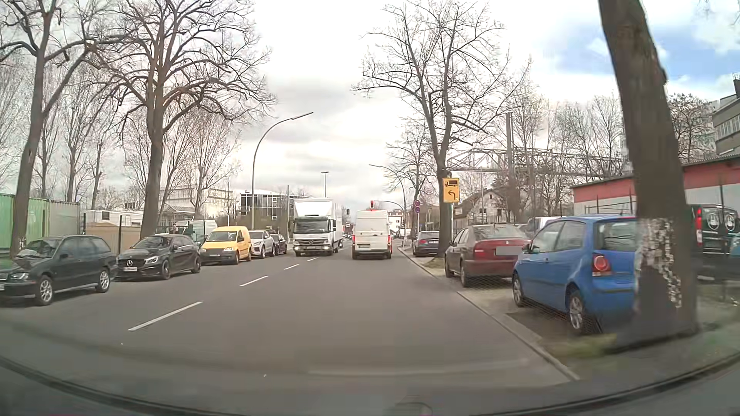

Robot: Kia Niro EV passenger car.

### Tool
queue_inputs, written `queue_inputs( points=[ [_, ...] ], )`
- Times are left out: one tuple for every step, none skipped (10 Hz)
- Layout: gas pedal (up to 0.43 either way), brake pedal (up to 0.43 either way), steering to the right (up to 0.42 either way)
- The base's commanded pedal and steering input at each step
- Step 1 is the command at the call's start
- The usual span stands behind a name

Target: Follow the waypoints while adhering to traffic rules and regulations

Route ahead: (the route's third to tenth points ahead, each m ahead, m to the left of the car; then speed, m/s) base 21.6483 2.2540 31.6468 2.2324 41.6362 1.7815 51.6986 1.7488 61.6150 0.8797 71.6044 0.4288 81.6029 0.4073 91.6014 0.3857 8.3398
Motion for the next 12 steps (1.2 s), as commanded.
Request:
queue_inputs(
  points=[
    [0.0,0.244,0.01],
    [0.0,0.244,0.01],
    [0.0,0.25,0.01],
    [0.0,0.25,0.01],
    [0.0,0.256,0.01],
    [0.0,0.256,0.01],
    [0.0,0.262,0.01],
    [0.0,0.262,0.009],
    [0.0,0.262,0.006],
    [0.0,0.262,0.0],
    [0.0,0.262,-0.003],
    [0.0,0.262,-0.003]
  ],
)
